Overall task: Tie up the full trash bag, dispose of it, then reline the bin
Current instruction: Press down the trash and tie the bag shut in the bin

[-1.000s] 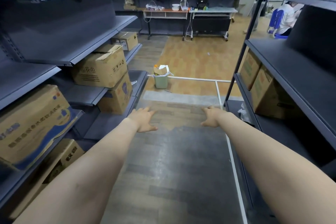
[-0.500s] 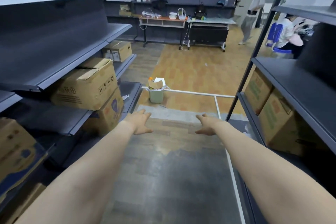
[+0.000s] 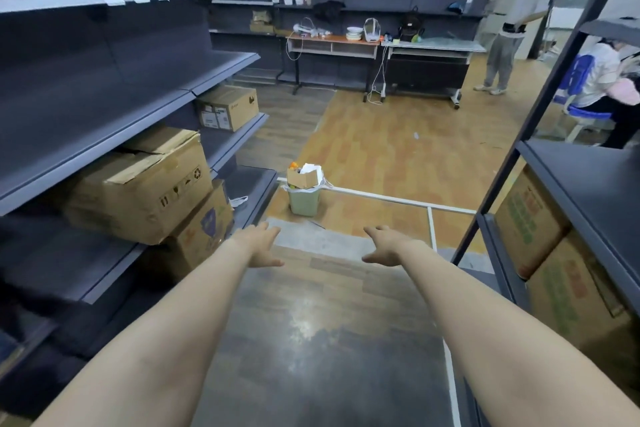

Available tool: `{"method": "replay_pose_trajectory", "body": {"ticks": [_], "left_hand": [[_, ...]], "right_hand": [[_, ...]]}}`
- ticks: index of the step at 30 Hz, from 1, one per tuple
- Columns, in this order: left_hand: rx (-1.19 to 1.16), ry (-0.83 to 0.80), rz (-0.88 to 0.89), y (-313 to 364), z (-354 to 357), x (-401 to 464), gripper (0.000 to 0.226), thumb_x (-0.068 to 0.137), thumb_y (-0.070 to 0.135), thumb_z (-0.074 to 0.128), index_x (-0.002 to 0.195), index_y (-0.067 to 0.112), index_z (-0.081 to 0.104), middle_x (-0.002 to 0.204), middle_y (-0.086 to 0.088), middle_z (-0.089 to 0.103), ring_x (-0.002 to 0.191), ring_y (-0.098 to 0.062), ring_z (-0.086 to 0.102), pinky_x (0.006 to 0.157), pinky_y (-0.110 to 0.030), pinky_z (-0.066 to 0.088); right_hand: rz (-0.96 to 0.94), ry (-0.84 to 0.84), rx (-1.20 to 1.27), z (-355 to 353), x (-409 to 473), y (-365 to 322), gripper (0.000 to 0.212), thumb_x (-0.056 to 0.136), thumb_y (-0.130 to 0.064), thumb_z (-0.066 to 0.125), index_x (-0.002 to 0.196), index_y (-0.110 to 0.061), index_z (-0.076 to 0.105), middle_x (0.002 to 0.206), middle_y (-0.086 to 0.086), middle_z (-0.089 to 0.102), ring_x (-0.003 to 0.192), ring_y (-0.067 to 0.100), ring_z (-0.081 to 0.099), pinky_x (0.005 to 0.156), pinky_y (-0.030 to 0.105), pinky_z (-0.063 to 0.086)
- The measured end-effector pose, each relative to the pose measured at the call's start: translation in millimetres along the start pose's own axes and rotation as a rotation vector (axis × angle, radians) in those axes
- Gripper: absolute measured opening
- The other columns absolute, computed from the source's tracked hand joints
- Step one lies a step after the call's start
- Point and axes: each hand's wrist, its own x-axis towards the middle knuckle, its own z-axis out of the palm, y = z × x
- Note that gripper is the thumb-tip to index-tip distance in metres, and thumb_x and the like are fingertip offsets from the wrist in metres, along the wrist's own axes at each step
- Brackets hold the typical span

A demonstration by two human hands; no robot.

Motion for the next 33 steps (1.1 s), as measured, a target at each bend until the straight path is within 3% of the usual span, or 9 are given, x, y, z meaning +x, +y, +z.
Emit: {"method": "replay_pose_trajectory", "body": {"ticks": [7, 11, 16, 26, 33], "left_hand": [[0.010, 0.102, 0.096, 56, -51, 82, 0.077, 0.091, 0.051, 0.052, 0.151, 0.019, 0.018, 0.158, -0.005, 0.017, 0.141, -0.026, 0.028, 0.111, -0.041, 0.032], [0.014, 0.062, 0.072, 61, -63, 125, 0.076, 0.090, 0.051, 0.052, 0.151, 0.019, 0.018, 0.157, -0.006, 0.018, 0.140, -0.027, 0.029, 0.111, -0.044, 0.031], [0.004, -0.002, 0.033, 48, -75, 188, 0.077, 0.090, 0.051, 0.052, 0.152, 0.021, 0.016, 0.157, -0.008, 0.017, 0.139, -0.028, 0.029, 0.111, -0.042, 0.030], [-0.020, 0.091, -0.033, -1, -143, 332, 0.074, 0.090, 0.051, 0.050, 0.150, 0.021, 0.020, 0.158, -0.010, 0.010, 0.143, -0.029, 0.018, 0.116, -0.053, 0.016], [-0.038, 0.027, -0.144, -25, -164, 406, 0.078, 0.091, 0.053, 0.048, 0.152, 0.023, 0.012, 0.159, -0.010, 0.005, 0.145, -0.030, 0.014, 0.116, -0.054, 0.014]], "right_hand": [[0.022, -0.039, -0.054, -45, 79, 72, 0.073, 0.093, -0.039, 0.051, 0.152, -0.019, 0.012, 0.156, 0.008, 0.018, 0.138, 0.030, 0.033, 0.108, 0.039, 0.036], [0.013, -0.053, -0.059, -61, 117, 93, 0.074, 0.094, -0.039, 0.050, 0.152, -0.020, 0.009, 0.157, 0.008, 0.014, 0.140, 0.029, 0.030, 0.109, 0.039, 0.035], [-0.012, -0.063, -0.055, -84, 174, 105, 0.072, 0.094, -0.037, 0.050, 0.152, -0.020, 0.011, 0.157, 0.009, 0.014, 0.139, 0.030, 0.032, 0.108, 0.040, 0.036], [-0.062, 0.042, -0.112, -180, 320, 102, 0.073, 0.093, -0.037, 0.053, 0.151, -0.025, 0.011, 0.159, 0.008, 0.005, 0.139, 0.029, 0.033, 0.107, 0.038, 0.037], [-0.155, 0.019, -0.158, -224, 413, 106, 0.071, 0.093, -0.036, 0.053, 0.151, -0.025, 0.014, 0.158, 0.008, 0.007, 0.137, 0.030, 0.036, 0.106, 0.037, 0.038]]}}
